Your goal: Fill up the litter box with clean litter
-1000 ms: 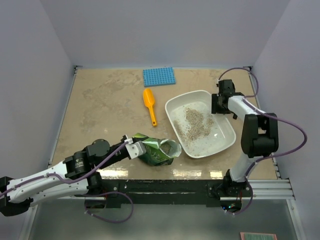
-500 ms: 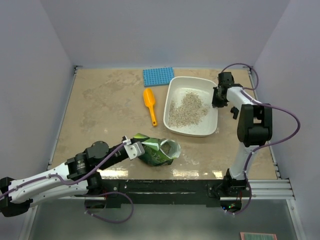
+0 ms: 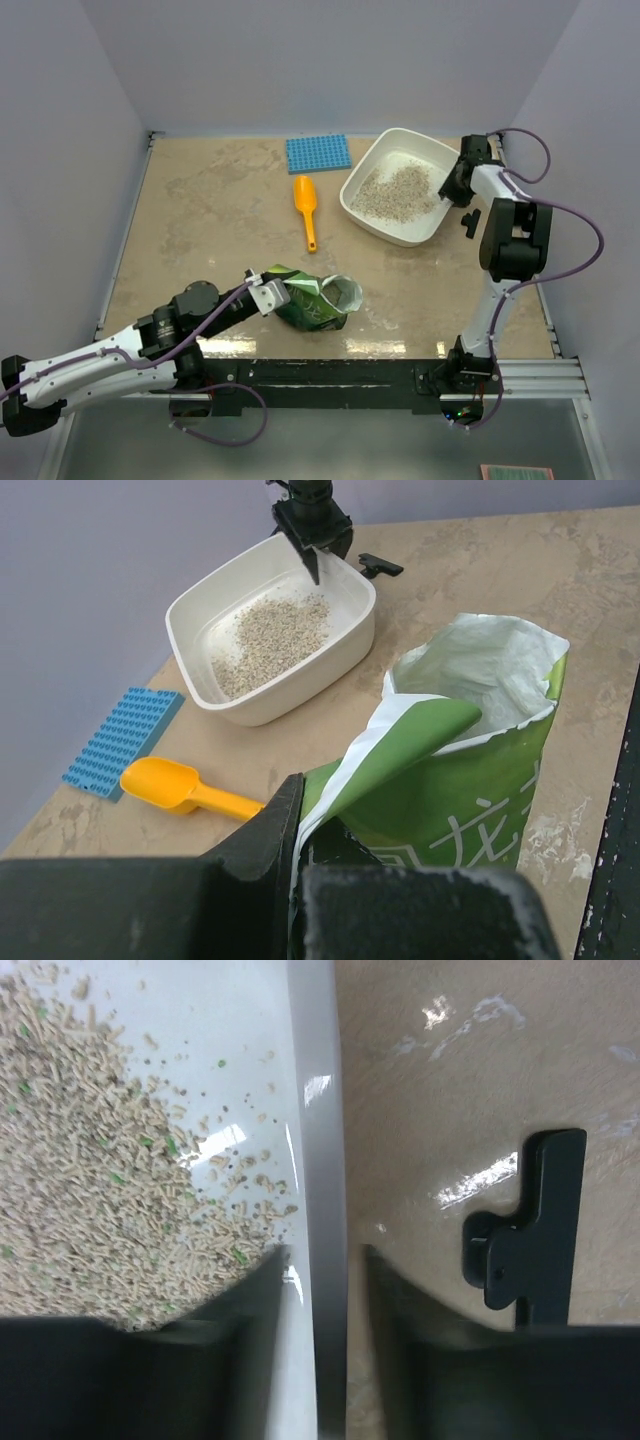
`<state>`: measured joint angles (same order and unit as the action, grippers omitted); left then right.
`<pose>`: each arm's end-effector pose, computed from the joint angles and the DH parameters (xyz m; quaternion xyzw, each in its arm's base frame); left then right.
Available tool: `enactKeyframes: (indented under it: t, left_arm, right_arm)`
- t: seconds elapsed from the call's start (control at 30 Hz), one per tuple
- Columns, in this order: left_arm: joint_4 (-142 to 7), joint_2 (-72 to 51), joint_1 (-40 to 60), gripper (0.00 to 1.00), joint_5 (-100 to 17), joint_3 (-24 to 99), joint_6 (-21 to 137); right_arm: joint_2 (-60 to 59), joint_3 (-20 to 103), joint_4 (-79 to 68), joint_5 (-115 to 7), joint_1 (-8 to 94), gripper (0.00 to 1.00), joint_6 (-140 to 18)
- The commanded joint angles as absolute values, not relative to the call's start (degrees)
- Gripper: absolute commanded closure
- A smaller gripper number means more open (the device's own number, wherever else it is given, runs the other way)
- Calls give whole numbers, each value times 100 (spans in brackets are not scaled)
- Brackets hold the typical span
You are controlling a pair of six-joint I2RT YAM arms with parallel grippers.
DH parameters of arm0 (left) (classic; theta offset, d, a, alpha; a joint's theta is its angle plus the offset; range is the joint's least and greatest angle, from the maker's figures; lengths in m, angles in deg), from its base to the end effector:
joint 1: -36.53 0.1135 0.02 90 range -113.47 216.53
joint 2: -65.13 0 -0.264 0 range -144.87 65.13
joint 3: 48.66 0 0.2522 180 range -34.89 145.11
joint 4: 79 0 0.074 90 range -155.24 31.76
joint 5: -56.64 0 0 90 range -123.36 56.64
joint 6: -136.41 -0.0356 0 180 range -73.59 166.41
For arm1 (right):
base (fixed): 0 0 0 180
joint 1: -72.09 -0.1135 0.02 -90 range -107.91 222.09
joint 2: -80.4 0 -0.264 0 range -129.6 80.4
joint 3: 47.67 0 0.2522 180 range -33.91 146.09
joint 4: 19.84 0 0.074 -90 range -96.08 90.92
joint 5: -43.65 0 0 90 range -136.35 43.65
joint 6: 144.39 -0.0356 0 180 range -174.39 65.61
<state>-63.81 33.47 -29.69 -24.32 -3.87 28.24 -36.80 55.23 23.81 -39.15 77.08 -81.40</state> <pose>0.0656 -0.1350 0.3054 0.4414 0.5683 -0.2300 0.6553 0.4410 -0.0430 0.1934 0.2811 0.9173 -0.0066 0.2820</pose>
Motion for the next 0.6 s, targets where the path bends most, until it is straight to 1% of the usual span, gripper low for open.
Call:
enactKeyframes:
  t: [0.0, 0.07, 0.2, 0.23, 0.27, 0.3, 0.33, 0.37, 0.4, 0.43, 0.5, 0.57]
  left_arm:
    - [-6928, 3305, -2921, 100, -2396, -387, 3024]
    - [-6989, 3226, -2922, 100, -2290, -317, 3086]
    - [-7227, 2788, -2895, 100, -1711, 95, 3209]
    - [-7227, 2473, -2886, 100, -1649, 227, 3270]
    - [-7244, 2305, -2886, 100, -1587, 507, 3305]
    - [-7279, 2129, -2878, 100, -1622, 640, 3323]
    - [-7306, 1788, -2878, 100, -1639, 781, 3332]
    - [-7410, 1611, -2878, 100, -1622, 1052, 3358]
    - [-7455, 1443, -2878, 100, -1657, 1202, 3367]
    - [-7551, 1111, -2869, 100, -1674, 1352, 3384]
    - [-7640, 811, -2843, 100, -1709, 1809, 3428]
    - [-7614, 388, -2799, 100, -1754, 2343, 3437]
  right_arm:
    - [-3439, 5890, 2337, -3800, 7657, 37, -8270]
    - [-3255, 5821, 2319, -3774, 7657, 28, -8155]
    - [-2210, 5461, 2092, -4159, 7657, 23, -7805]
    - [-1929, 5329, 1969, -4308, 7657, 21, -7751]
    - [-1683, 5049, 1872, -4492, 7657, 17, -7698]
    - [-1176, 4916, 1697, -4894, 7649, 14, -7559]
    - [-927, 4775, 1599, -5116, 7648, 11, -7470]
    - [-707, 4539, 1485, -5405, 7640, 2, -7365]
    - [-322, 4502, 1467, -5626, 7614, 2, -7146]
    - [-179, 4493, 1545, -5802, 7570, 2, -7014]
    - [111, 4589, 1747, -5506, 7053, 2, -6750]
    - [411, 4659, 1844, -5496, 6823, 2, -6591]
